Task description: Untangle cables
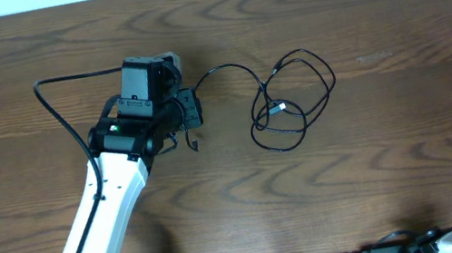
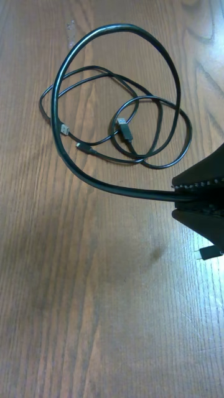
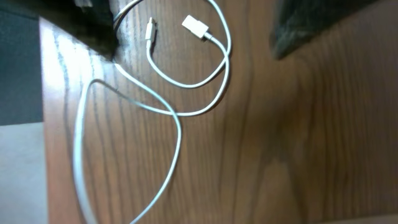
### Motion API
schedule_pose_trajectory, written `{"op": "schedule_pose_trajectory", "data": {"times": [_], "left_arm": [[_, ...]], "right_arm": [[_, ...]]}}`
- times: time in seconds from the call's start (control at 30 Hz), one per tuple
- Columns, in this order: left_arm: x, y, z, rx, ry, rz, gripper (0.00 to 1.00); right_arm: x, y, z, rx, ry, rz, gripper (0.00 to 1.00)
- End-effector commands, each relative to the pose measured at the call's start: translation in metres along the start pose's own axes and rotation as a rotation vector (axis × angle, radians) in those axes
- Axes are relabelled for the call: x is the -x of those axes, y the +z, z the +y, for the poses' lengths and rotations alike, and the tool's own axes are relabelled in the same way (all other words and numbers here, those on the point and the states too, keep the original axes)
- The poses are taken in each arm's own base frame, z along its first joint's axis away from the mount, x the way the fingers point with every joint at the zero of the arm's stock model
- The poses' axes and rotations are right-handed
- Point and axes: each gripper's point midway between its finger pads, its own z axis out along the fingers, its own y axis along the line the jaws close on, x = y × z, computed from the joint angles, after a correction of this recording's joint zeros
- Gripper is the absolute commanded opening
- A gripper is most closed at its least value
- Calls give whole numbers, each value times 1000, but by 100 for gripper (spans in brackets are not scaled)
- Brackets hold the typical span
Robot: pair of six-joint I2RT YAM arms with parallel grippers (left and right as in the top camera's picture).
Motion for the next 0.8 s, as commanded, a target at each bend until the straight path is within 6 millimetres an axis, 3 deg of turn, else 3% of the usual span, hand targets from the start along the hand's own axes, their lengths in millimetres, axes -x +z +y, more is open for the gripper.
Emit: {"op": "schedule_pose_trajectory", "data": {"times": [0.0,0.1,0.23,0.43,0.6,0.77], "left_arm": [[-3,-3,-3,-14,17,0,8],[-3,-3,-2,-14,18,-1,7],[-3,-3,-3,-14,18,0,7],[-3,-3,-2,-13,17,0,7],[-4,-3,-2,-12,16,5,8],[-5,-3,-2,-11,15,7,8]], "right_arm": [[-11,-4,23,102,-48,42,99],[-12,-18,41,151,-86,23,99],[-8,-53,62,157,-156,-84,99],[-12,-96,73,93,-232,-215,99],[-38,-124,98,189,-309,-201,99],[-73,-165,129,348,-402,-193,99]]}}
